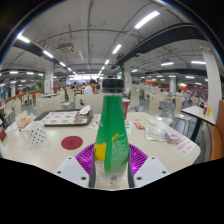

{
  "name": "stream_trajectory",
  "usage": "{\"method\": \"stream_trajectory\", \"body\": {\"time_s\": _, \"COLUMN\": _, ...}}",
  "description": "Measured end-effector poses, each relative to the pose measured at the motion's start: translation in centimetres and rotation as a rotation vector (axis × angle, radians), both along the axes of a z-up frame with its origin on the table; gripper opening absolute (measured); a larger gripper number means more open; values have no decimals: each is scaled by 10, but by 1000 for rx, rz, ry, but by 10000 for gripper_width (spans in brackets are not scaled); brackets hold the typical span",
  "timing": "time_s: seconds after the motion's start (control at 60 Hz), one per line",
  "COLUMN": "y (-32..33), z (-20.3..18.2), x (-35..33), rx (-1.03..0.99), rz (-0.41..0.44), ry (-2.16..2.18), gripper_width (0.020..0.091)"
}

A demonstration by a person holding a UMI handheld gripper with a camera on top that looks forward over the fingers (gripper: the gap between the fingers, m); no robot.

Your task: Pour water

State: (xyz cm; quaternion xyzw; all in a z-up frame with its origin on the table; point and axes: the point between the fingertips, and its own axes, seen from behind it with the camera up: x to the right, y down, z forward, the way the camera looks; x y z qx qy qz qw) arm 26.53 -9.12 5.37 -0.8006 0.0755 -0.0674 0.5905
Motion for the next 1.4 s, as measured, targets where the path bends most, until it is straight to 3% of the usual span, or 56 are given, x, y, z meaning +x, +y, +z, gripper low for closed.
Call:
{"method": "stream_trajectory", "body": {"time_s": 0.083, "y": 0, "z": 1, "x": 0, "rx": -46, "rz": -26, "ry": 3, "gripper_width": 366}}
{"method": "stream_trajectory", "body": {"time_s": 0.167, "y": 2, "z": 2, "x": -10, "rx": -116, "rz": -21, "ry": -32, "gripper_width": 365}}
{"method": "stream_trajectory", "body": {"time_s": 0.3, "y": 22, "z": 51, "x": -33, "rx": -155, "rz": 15, "ry": -256, "gripper_width": 365}}
{"method": "stream_trajectory", "body": {"time_s": 0.45, "y": 76, "z": 94, "x": -72, "rx": -260, "rz": 152, "ry": -798, "gripper_width": 366}}
{"method": "stream_trajectory", "body": {"time_s": 0.717, "y": 140, "z": 102, "x": -119, "rx": -467, "rz": 450, "ry": -1812, "gripper_width": 365}}
{"method": "stream_trajectory", "body": {"time_s": 0.933, "y": 160, "z": 121, "x": -151, "rx": -447, "rz": 508, "ry": -2239, "gripper_width": 370}}
{"method": "stream_trajectory", "body": {"time_s": 1.15, "y": 162, "z": 126, "x": -156, "rx": -429, "rz": 511, "ry": -2237, "gripper_width": 370}}
{"method": "stream_trajectory", "body": {"time_s": 1.267, "y": 164, "z": 127, "x": -153, "rx": -391, "rz": 507, "ry": -2083, "gripper_width": 373}}
{"method": "stream_trajectory", "body": {"time_s": 1.35, "y": 162, "z": 133, "x": -159, "rx": -290, "rz": 460, "ry": -1772, "gripper_width": 371}}
{"method": "stream_trajectory", "body": {"time_s": 1.4, "y": 160, "z": 137, "x": -158, "rx": -222, "rz": 386, "ry": -1500, "gripper_width": 371}}
